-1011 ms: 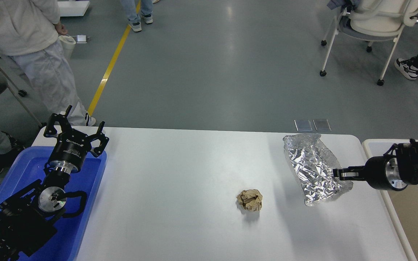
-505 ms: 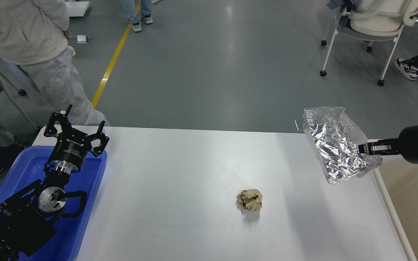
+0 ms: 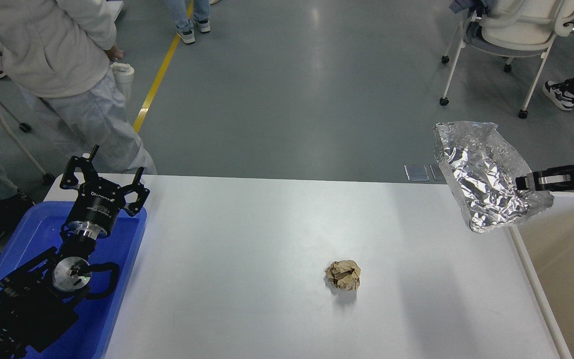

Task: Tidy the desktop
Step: 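Carry the foil over the white bin and release it inside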

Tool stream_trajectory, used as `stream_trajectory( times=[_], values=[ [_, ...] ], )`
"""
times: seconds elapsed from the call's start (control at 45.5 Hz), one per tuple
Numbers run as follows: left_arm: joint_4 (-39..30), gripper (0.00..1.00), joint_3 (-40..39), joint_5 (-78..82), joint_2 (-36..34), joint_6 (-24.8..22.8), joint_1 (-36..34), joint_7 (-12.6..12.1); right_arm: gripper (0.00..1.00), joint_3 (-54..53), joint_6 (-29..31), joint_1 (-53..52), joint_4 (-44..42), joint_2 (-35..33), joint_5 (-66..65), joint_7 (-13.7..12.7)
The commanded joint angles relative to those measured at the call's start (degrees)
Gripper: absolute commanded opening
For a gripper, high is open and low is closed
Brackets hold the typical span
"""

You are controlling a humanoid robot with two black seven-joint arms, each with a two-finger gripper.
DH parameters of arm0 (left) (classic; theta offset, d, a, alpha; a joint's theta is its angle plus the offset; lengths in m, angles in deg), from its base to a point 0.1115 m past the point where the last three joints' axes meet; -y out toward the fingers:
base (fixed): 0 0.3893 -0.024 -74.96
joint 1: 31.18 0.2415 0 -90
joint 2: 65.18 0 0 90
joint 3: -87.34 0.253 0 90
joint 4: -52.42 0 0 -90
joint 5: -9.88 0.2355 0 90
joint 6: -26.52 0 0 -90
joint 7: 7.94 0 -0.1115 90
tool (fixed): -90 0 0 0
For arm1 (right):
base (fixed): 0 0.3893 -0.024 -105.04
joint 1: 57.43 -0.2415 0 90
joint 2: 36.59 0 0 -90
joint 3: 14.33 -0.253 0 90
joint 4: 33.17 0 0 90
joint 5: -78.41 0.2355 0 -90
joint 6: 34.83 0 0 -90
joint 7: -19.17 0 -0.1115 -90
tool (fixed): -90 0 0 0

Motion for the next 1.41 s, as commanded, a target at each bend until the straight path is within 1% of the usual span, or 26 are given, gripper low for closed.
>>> stream_trajectory(
  times=[0.0,0.286,0.418,0.549,0.659,0.813,0.923,1.099,1.297,1.385],
  values=[
    [0.0,1.0,0.0,0.06,0.0,0.01,0.0,0.0,0.0,-0.97,1.95,-1.63,0.43,-2.77,0.0,-0.07],
    [0.0,1.0,0.0,-0.03,0.0,0.01,0.0,0.0,0.0,-1.06,1.07,-0.84,-1.41,-7.86,5.01,0.1],
    [0.0,1.0,0.0,-0.03,0.0,0.01,0.0,0.0,0.0,-0.62,0.63,-0.4,-4.49,-8.74,7.12,2.56],
    [0.0,1.0,0.0,-0.03,0.0,0.01,0.0,0.0,0.0,-0.44,-1.3,1.45,-9.14,-9.01,10.37,3.09],
    [0.0,1.0,0.0,0.06,0.0,-0.08,0.0,0.0,0.0,-0.27,-3.85,4.25,-12.92,-8.57,15.63,3.18],
    [0.0,1.0,0.0,0.06,0.0,0.01,0.0,0.0,0.0,-0.53,-7.63,11.55,-18.37,-6.46,23.55,3.44],
    [0.0,1.0,0.0,-0.03,0.0,0.01,0.0,0.0,0.0,-0.7,-8.95,14.72,-22.15,-5.93,27.77,5.11],
    [0.0,1.0,0.0,0.06,0.0,-0.08,0.0,0.0,0.0,-0.79,-10.44,20.87,-27.86,-5.41,36.91,5.64],
    [0.0,1.0,0.0,-0.03,0.0,0.01,0.0,0.0,0.0,-0.88,-10.8,28.34,-38.05,-0.76,43.5,9.15],
    [0.0,1.0,0.0,-0.03,0.0,0.01,0.0,0.0,0.0,-0.97,-10.8,31.94,-42.8,2.32,46.05,9.94]
  ],
)
